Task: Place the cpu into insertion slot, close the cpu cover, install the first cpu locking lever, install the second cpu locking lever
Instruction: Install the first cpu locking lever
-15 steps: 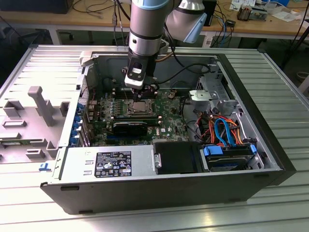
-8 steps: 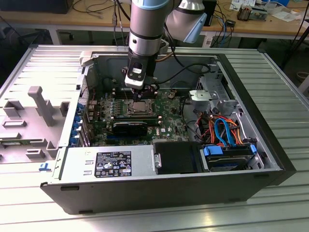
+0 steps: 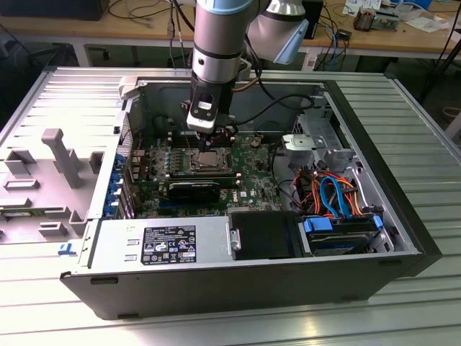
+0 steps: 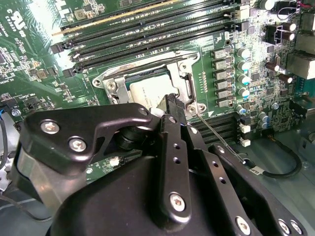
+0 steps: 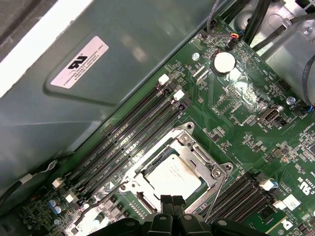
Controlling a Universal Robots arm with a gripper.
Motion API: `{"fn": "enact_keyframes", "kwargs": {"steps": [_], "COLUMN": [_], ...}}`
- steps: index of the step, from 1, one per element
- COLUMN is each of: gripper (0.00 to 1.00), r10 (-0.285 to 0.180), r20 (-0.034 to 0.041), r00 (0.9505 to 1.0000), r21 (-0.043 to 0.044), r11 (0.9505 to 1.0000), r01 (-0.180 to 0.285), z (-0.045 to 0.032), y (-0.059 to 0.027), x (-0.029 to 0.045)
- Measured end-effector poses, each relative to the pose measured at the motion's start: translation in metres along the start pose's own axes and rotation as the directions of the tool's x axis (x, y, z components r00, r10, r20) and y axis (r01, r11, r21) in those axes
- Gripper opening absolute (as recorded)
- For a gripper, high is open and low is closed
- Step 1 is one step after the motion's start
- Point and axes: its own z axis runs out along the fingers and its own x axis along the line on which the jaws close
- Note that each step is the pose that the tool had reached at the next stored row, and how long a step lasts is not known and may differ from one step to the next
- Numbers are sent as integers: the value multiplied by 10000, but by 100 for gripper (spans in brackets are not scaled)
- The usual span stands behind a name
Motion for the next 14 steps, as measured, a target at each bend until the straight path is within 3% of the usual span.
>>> {"fn": "enact_keyframes", "kwargs": {"steps": [14], "gripper": [11], "r10": [-84], "r20": [5], "r00": [10000], "r21": [7], "r11": [10000], "r01": [84], "z": [0], "y": [0], "x": [0]}}
